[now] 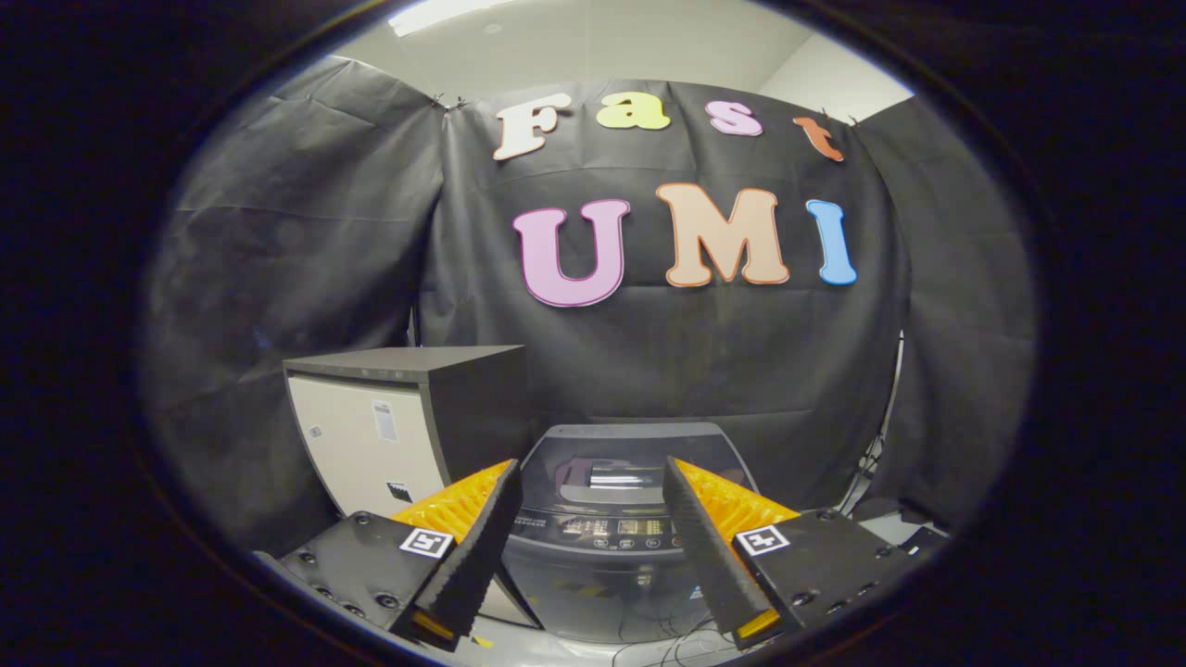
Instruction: Put the clothes into the washing machine and then close the washing machine lid.
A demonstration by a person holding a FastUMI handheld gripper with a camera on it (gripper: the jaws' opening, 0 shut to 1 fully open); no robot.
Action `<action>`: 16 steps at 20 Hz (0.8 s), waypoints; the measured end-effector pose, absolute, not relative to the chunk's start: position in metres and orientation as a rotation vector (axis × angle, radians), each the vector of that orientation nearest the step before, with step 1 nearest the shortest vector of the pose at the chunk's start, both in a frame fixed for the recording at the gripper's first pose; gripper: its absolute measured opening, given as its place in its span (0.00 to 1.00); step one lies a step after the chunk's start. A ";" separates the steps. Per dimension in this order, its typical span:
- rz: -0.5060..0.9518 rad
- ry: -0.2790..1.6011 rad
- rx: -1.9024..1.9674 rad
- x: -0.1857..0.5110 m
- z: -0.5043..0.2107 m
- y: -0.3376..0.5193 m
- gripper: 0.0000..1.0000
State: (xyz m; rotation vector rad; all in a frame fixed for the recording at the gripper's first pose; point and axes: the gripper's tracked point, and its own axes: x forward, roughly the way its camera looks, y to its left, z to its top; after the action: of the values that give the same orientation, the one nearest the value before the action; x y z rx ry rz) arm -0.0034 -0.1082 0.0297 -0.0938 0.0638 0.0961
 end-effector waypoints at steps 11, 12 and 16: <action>0.116 0.061 0.080 -0.013 0.043 -0.117 0.96; 0.129 0.061 0.106 -0.017 0.045 -0.114 0.96; 0.131 0.015 0.128 -0.023 0.061 -0.115 0.96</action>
State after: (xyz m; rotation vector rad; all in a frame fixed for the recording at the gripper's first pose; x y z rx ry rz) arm -0.0235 -0.1151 0.0613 0.1279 0.0149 0.1309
